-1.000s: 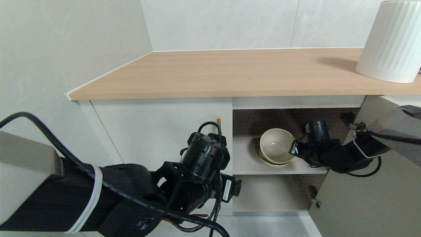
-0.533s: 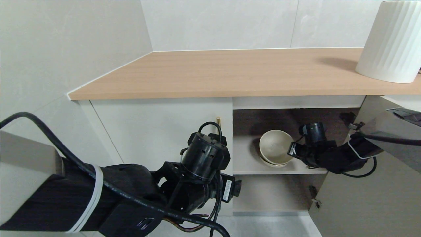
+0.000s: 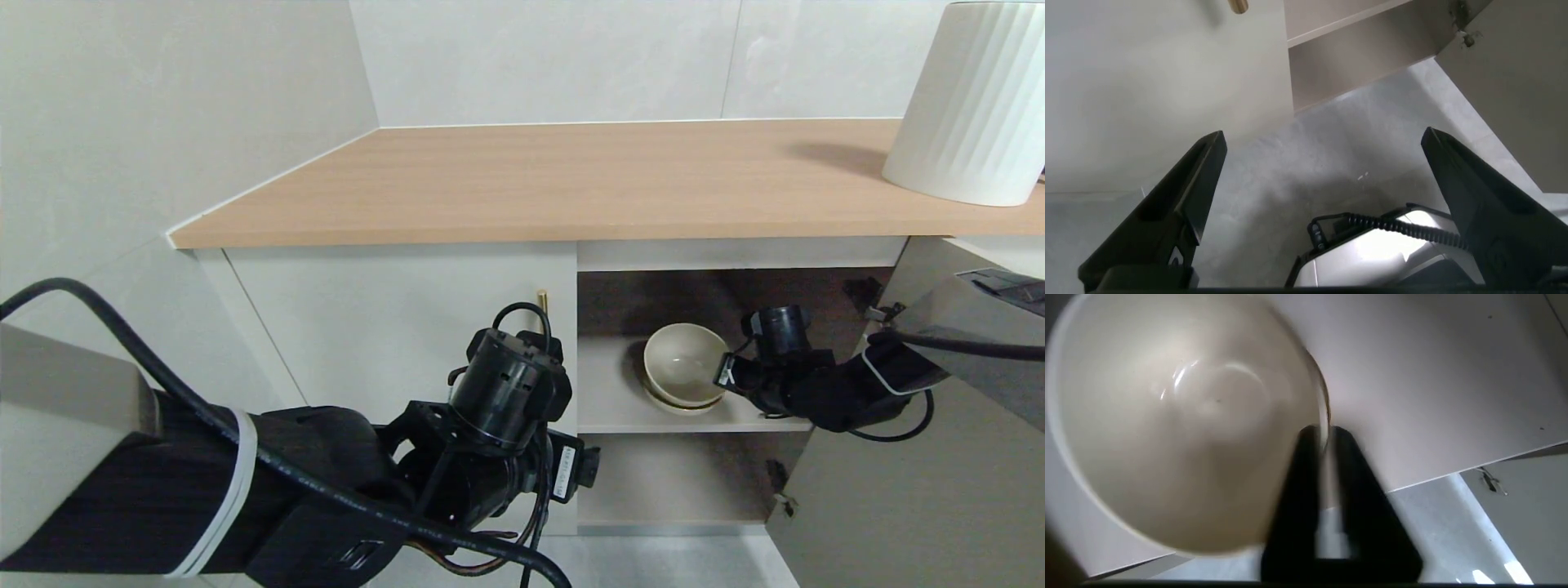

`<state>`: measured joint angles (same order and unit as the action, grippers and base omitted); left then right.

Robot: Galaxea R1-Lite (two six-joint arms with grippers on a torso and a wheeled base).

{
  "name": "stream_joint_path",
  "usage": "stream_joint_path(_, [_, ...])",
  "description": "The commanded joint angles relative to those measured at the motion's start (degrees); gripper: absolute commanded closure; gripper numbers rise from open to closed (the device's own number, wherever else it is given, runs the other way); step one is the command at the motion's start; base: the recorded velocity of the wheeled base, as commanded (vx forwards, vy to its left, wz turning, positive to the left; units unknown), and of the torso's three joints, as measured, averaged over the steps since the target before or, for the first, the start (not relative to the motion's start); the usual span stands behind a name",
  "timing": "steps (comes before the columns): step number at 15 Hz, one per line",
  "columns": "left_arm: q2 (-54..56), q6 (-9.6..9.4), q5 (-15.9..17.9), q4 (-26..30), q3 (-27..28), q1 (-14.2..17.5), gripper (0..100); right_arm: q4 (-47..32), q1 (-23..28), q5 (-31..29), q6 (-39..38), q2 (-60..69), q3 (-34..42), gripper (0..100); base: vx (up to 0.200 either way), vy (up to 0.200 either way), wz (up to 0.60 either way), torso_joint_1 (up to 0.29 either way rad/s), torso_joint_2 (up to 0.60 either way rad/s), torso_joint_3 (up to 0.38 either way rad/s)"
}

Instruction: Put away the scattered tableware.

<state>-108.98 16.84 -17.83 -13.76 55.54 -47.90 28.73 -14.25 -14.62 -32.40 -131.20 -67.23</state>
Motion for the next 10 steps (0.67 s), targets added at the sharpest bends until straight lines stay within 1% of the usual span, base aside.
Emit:
stream_joint_path(1, [-0.2,0.04,0.0,0.0,0.0,0.0,0,0.0,-0.1,0.1,0.0,0.1,0.0,0,0.0,0.0,0.0,0.0,0.0,0.0])
stream_joint_path(6, [-0.2,0.22,0.0,0.0,0.0,0.0,0,-0.1,-0.2,0.2,0.0,1.3,0.5,0,0.0,0.0,0.0,0.0,0.0,0.0])
stream_joint_path(7, [0.0,0.92,0.0,-0.1,0.0,0.0,0,-0.2,-0.3,0.3,0.0,2.3,1.1,0,0.0,0.0,0.0,0.0,0.0,0.0])
stream_joint_path(8, [0.4,1.18,0.0,-0.1,0.2,0.3,0,-0.3,-0.4,0.6,0.1,4.2,2.5,0,0.0,0.0,0.0,0.0,0.0,0.0])
stream_joint_path(10, [3.5,1.27,0.0,0.0,-0.2,2.7,0,-1.2,-1.7,1.8,0.4,9.7,6.1,0,0.0,0.0,0.0,0.0,0.0,0.0])
